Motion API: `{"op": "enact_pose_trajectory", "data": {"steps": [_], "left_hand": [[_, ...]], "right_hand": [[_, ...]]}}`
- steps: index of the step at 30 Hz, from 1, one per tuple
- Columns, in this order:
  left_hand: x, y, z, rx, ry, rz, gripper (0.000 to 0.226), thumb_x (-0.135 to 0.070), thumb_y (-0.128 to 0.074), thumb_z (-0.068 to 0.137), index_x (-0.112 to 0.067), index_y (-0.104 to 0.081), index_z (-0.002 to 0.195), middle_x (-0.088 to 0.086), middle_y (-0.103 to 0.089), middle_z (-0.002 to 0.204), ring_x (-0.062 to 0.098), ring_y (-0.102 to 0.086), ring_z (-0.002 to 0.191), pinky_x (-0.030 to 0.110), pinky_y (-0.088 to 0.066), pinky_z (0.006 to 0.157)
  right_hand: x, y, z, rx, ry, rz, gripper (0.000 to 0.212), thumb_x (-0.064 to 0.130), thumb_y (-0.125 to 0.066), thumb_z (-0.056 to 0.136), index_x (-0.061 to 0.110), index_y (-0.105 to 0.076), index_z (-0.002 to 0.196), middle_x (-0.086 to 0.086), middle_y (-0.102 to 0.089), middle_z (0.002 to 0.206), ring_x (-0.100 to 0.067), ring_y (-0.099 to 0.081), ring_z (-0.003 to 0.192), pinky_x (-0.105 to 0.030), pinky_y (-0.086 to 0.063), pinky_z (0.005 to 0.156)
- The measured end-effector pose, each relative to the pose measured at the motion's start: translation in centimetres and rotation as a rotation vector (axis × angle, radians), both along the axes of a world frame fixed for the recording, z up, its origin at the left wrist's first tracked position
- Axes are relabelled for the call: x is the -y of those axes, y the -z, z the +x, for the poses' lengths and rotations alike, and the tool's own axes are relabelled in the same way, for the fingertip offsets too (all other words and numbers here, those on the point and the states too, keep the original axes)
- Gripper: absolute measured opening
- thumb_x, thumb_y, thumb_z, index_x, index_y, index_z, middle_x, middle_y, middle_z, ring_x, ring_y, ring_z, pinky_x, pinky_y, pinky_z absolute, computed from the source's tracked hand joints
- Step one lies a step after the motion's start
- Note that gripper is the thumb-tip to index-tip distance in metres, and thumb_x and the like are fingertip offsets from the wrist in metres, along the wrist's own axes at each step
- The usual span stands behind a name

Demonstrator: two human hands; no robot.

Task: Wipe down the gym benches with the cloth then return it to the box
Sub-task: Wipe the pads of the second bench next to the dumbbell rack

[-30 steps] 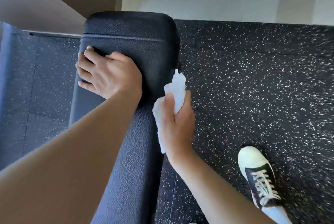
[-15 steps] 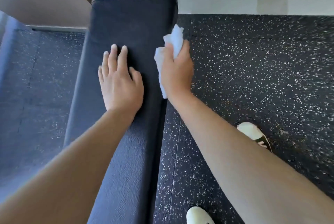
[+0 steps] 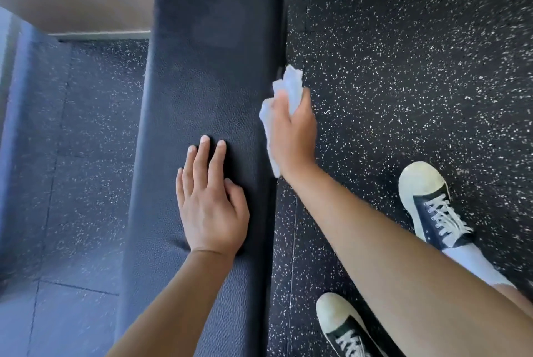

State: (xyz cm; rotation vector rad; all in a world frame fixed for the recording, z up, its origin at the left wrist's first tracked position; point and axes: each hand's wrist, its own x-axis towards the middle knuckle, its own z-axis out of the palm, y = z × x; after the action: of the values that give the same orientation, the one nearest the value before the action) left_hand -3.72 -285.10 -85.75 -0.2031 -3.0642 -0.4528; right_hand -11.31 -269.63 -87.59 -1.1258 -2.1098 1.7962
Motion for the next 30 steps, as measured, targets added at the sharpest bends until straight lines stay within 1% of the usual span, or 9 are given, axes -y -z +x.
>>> {"op": "enact_pose_trajectory", "data": {"steps": [3, 7, 9, 12, 14, 16, 19, 24, 30], "left_hand": [[0.1, 0.2, -0.1, -0.005, -0.002, -0.014, 0.064, -0.024, -0.039, 0.093, -0.023, -0.044, 0.157, 0.0, -0.033, 0.17, 0.026, -0.025, 0.158, 0.052, -0.023, 0.126], [-0.1, -0.2, 0.2, 0.006, -0.013, -0.013, 0.066, -0.024, -0.041, 0.091, -0.023, -0.044, 0.157, 0.0, -0.033, 0.17, 0.027, -0.026, 0.158, 0.053, -0.024, 0.126], [-0.3, -0.4, 0.1, 0.006, -0.022, -0.02, 0.067, -0.024, -0.041, 0.09, -0.023, -0.043, 0.157, 0.0, -0.033, 0.17, 0.027, -0.026, 0.158, 0.054, -0.025, 0.125], [-0.2, -0.2, -0.1, -0.003, -0.026, -0.036, 0.068, -0.025, -0.041, 0.09, -0.024, -0.042, 0.158, -0.001, -0.032, 0.17, 0.027, -0.026, 0.158, 0.054, -0.025, 0.125], [-0.1, 0.0, -0.2, -0.011, -0.017, -0.05, 0.068, -0.024, -0.041, 0.09, -0.023, -0.041, 0.158, 0.0, -0.031, 0.17, 0.027, -0.025, 0.159, 0.053, -0.024, 0.126], [0.1, 0.1, -0.1, -0.001, -0.015, -0.062, 0.069, -0.023, -0.041, 0.089, -0.022, -0.041, 0.158, 0.001, -0.031, 0.17, 0.027, -0.025, 0.159, 0.052, -0.024, 0.126], [0.1, 0.1, 0.0, 0.021, -0.011, -0.063, 0.069, -0.023, -0.04, 0.09, -0.021, -0.04, 0.159, 0.002, -0.029, 0.171, 0.028, -0.023, 0.159, 0.054, -0.023, 0.126], [0.0, -0.1, -0.2, 0.056, -0.027, -0.1, 0.069, -0.023, -0.04, 0.09, -0.021, -0.039, 0.158, 0.002, -0.027, 0.171, 0.028, -0.022, 0.16, 0.056, -0.022, 0.127], [-0.4, -0.3, -0.2, 0.064, -0.043, -0.119, 0.068, -0.022, -0.039, 0.089, -0.02, -0.04, 0.157, 0.003, -0.029, 0.171, 0.027, -0.023, 0.16, 0.056, -0.022, 0.127]], "right_hand": [[-0.9, 0.0, -3.0, 0.011, 0.013, 0.045, 0.029, 0.048, -0.043, 0.095, 0.03, -0.057, 0.112, 0.012, -0.07, 0.097, -0.019, -0.064, 0.09, -0.043, -0.051, 0.083], [1.8, 0.0, 3.7, -0.007, -0.063, 0.053, 0.013, 0.044, -0.051, 0.1, 0.035, -0.053, 0.11, 0.009, -0.069, 0.099, -0.017, -0.064, 0.09, -0.043, -0.051, 0.084], [3.8, 0.2, 9.7, -0.009, -0.098, -0.009, 0.01, 0.044, -0.051, 0.102, 0.046, -0.052, 0.112, 0.016, -0.07, 0.105, -0.006, -0.064, 0.096, -0.034, -0.049, 0.087], [6.5, -0.2, 17.3, -0.001, -0.157, -0.054, 0.028, 0.05, -0.047, 0.1, 0.054, -0.05, 0.127, 0.021, -0.068, 0.12, 0.002, -0.062, 0.115, -0.019, -0.044, 0.099], [7.0, 0.1, 18.5, 0.032, -0.166, -0.047, 0.028, 0.055, -0.046, 0.097, 0.056, -0.049, 0.125, 0.02, -0.069, 0.114, 0.006, -0.062, 0.11, -0.012, -0.043, 0.095], [6.4, 0.3, 16.6, 0.059, -0.143, -0.027, 0.017, 0.053, -0.044, 0.097, 0.06, -0.047, 0.112, 0.033, -0.064, 0.1, 0.015, -0.058, 0.094, -0.001, -0.037, 0.086], [3.6, 0.4, 9.8, -0.019, -0.089, -0.03, 0.013, 0.043, -0.045, 0.102, 0.052, -0.048, 0.111, 0.045, -0.059, 0.104, 0.02, -0.055, 0.099, 0.0, -0.034, 0.086], [-1.8, 1.2, -3.6, -0.043, -0.028, -0.011, 0.011, 0.045, -0.044, 0.098, 0.037, -0.05, 0.102, 0.021, -0.064, 0.087, 0.007, -0.059, 0.081, -0.018, -0.039, 0.069], [-3.2, 1.6, -6.3, -0.073, -0.037, -0.008, 0.01, 0.045, -0.046, 0.099, 0.036, -0.051, 0.102, 0.019, -0.066, 0.088, 0.005, -0.061, 0.081, -0.008, -0.039, 0.068]]}}
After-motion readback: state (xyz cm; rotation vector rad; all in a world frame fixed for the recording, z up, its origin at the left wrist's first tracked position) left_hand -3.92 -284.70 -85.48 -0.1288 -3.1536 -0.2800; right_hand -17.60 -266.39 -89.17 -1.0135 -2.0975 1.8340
